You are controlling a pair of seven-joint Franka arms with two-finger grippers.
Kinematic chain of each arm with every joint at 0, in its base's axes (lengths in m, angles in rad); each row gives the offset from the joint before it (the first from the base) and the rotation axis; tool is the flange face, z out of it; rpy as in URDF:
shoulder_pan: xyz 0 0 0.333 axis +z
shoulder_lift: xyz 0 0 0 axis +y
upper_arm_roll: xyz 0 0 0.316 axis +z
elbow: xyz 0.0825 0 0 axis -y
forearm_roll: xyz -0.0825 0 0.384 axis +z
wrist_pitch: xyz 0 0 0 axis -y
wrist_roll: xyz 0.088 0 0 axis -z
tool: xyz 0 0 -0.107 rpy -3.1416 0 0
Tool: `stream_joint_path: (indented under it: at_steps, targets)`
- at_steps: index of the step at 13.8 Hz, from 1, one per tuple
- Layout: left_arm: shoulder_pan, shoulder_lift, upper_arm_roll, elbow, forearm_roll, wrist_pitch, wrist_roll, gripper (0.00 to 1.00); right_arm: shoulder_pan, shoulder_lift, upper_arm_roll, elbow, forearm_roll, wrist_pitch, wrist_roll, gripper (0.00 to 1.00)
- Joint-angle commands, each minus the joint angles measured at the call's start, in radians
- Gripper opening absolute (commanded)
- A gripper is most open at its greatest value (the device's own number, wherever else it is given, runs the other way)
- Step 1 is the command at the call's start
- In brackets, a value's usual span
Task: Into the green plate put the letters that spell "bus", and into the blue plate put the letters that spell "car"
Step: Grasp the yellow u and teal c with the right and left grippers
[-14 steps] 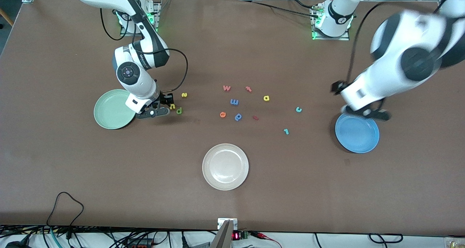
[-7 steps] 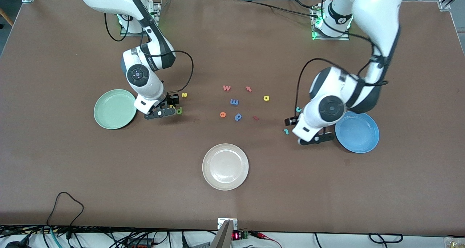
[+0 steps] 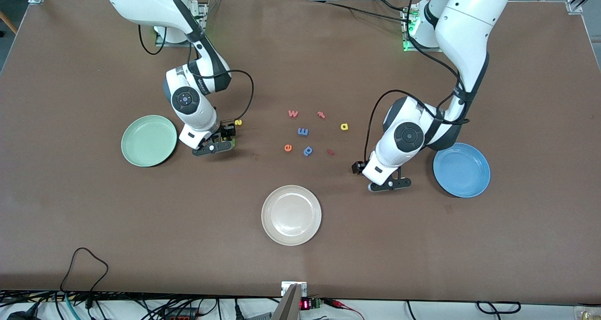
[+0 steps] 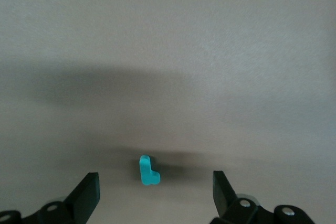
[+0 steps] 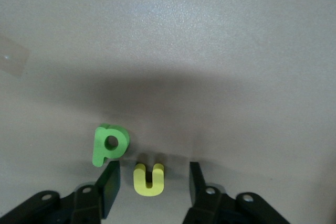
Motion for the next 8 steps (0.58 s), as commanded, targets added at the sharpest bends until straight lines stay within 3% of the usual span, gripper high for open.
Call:
stream_joint_path:
  at_steps: [1, 6, 8]
  targets:
    - [-0.005, -0.001, 0.008, -0.010, -0.001, 0.015, 0.036, 0.70, 0.013, 0.009, -0.009, 0.006, 0.007, 0.016, 0.009, 0.56]
    - [-0.008, 0.032, 0.010, -0.009, 0.001, 0.035, 0.038, 0.65, 0.013, 0.012, -0.009, 0.006, 0.007, 0.018, 0.009, 0.51]
    - [-0.010, 0.034, 0.010, -0.009, 0.001, 0.035, 0.038, 0.55, 0.013, 0.012, -0.009, 0.006, 0.007, 0.018, 0.009, 0.45]
